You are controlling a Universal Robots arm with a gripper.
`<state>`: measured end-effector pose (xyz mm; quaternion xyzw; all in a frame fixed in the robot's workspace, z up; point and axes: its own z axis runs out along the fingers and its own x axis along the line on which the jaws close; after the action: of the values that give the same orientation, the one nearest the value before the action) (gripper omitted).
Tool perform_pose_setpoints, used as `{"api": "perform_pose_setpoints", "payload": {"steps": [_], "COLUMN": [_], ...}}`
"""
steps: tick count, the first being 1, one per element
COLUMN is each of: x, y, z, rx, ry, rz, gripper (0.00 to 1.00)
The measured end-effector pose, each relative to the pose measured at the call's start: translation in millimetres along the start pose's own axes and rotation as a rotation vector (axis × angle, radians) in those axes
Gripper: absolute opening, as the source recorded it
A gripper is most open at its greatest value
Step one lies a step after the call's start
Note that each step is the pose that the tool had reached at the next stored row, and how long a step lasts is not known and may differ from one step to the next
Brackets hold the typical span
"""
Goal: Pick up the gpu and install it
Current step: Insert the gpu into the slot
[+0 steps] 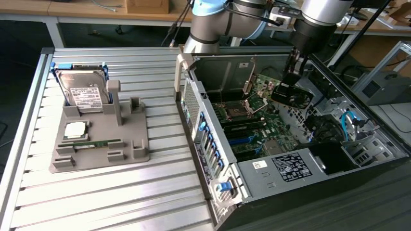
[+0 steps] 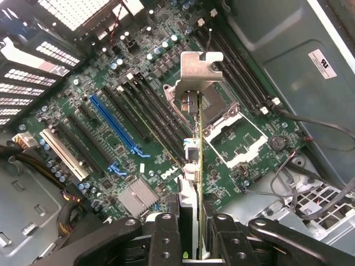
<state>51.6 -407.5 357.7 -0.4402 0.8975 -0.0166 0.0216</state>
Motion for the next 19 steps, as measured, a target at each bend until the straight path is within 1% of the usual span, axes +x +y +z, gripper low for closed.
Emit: {"api": "perform_pose_setpoints", "payload": {"steps": [8,19], "x": [0.0,0.0], "y": [0.0,0.0], "z": [0.1,0.4], "rx": [-0.0006,-0.0016], "ry": [-0.0012,-0.0033], "rz": [-0.023,-0.068], "gripper": [0.27,0.27]}}
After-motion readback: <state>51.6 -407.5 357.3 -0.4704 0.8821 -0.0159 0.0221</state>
